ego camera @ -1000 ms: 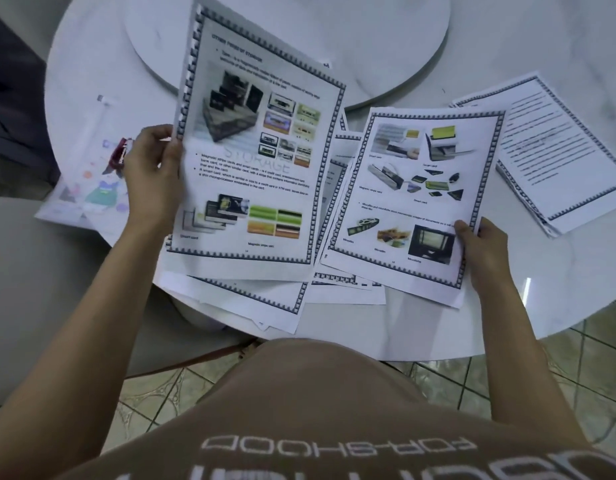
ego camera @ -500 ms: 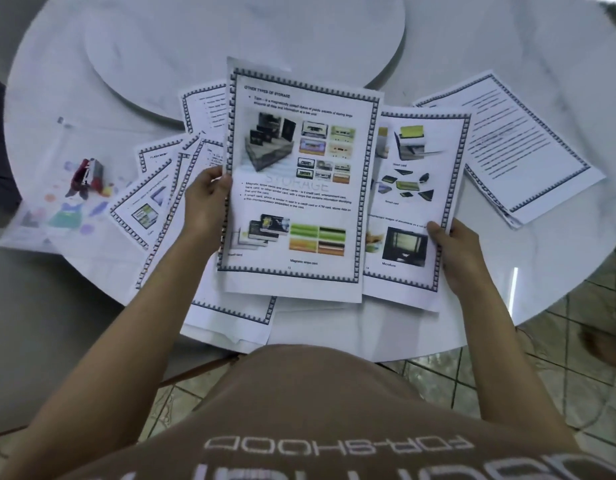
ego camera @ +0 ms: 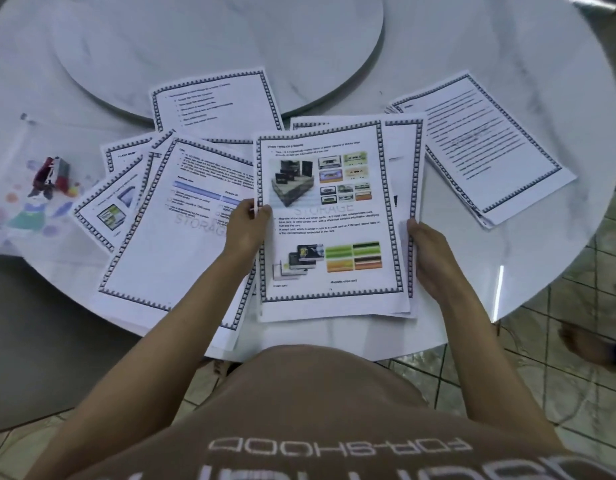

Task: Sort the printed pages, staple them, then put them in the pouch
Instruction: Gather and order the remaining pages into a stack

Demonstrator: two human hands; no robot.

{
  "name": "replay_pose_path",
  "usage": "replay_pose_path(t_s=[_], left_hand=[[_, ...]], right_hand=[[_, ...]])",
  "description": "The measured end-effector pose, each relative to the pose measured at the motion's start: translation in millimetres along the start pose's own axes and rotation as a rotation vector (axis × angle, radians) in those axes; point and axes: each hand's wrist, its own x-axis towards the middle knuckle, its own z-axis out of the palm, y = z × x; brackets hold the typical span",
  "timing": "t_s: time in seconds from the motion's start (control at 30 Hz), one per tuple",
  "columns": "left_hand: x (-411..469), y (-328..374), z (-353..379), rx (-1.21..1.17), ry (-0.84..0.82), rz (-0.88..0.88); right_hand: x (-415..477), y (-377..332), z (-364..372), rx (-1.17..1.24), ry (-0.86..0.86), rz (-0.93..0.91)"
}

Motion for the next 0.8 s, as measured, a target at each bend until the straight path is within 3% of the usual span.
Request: replay_pose_path(t_s=[0.13,0.57,0.8], left_hand=[[-2.9,-1.8,4.0,0.001,-0.010,-0.044],[-11.5,1.6,12.3,0.102,-0.095,0.064],[-13.4,-14.3,-40.3,-0.055,-0.046,0.044]], right_hand=[[0.9,-1.8,-2.0,-0.067,-0.033,0.003],[4.1,-2.3,2.5,-0.170,-0.060,-0.103],[5.1,-0.1,10.4,-0.258,0.037,-0.159]])
